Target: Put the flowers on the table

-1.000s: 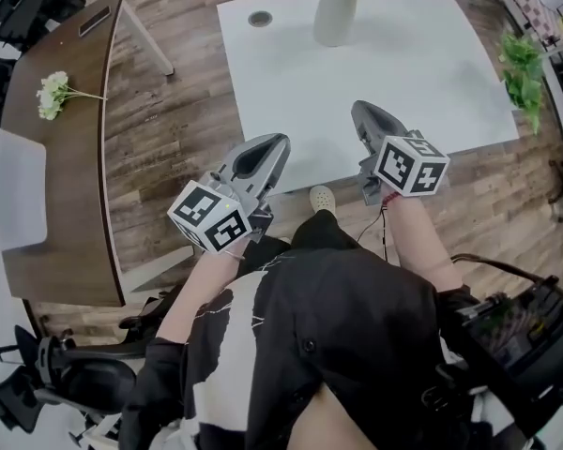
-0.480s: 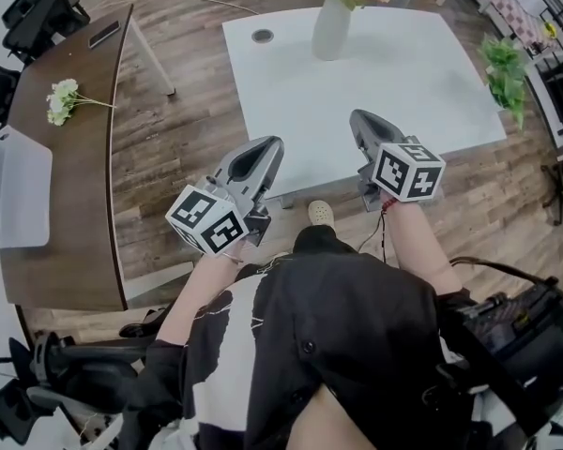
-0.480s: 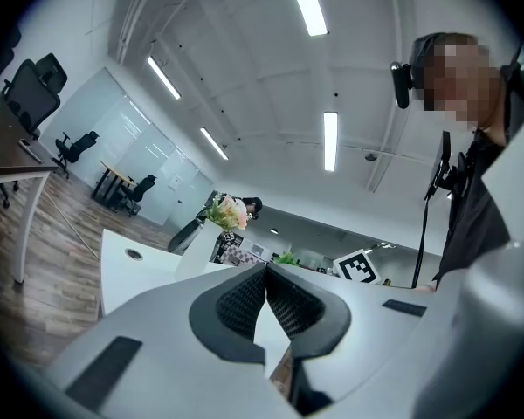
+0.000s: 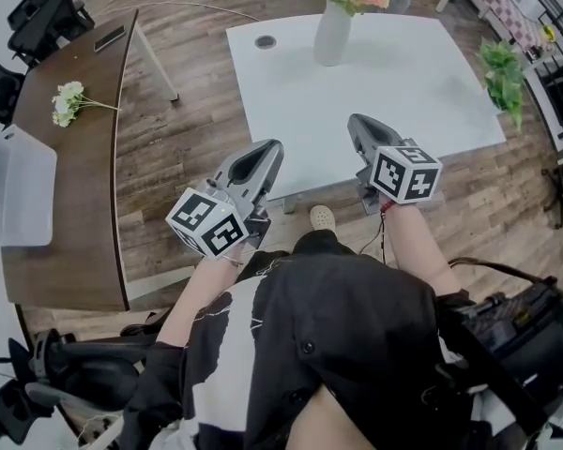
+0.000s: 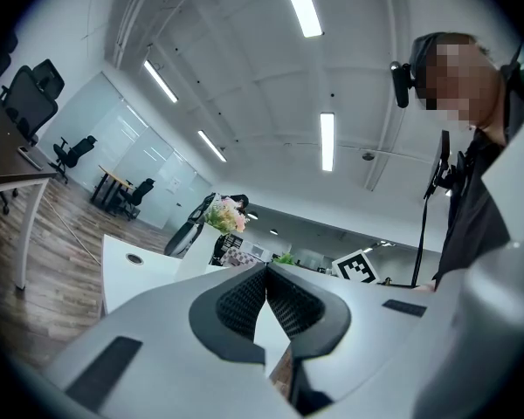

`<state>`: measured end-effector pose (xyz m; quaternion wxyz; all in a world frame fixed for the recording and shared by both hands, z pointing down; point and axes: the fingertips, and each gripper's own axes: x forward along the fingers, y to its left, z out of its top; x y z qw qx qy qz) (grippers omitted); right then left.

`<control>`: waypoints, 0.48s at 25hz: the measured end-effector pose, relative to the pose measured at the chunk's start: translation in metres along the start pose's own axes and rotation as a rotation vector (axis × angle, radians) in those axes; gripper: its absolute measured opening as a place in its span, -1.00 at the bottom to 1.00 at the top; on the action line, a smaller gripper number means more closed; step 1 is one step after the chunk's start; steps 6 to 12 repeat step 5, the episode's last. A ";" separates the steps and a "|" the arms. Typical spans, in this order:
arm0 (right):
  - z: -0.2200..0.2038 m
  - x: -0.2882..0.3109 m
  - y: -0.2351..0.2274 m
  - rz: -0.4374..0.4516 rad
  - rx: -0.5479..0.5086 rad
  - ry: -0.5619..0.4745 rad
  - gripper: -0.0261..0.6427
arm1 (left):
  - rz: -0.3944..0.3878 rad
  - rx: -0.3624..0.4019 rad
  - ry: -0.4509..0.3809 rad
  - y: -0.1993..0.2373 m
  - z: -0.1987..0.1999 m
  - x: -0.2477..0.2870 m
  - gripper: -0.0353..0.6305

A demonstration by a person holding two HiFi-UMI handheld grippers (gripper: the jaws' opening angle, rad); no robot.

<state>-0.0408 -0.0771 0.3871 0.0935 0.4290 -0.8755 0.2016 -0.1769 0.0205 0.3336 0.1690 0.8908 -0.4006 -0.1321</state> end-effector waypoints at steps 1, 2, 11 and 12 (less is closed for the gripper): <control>0.000 0.000 0.000 0.000 -0.001 0.001 -0.88 | 0.000 -0.002 -0.001 -0.001 0.000 0.000 -0.85; -0.001 -0.001 0.000 -0.001 -0.002 0.001 -0.88 | -0.001 -0.002 -0.002 -0.001 0.000 -0.001 -0.85; -0.002 -0.002 0.000 -0.002 -0.001 0.003 -0.88 | -0.007 0.002 -0.002 -0.003 0.000 -0.002 -0.85; -0.002 -0.002 0.000 -0.002 -0.001 0.003 -0.88 | -0.007 0.002 -0.002 -0.003 0.000 -0.002 -0.85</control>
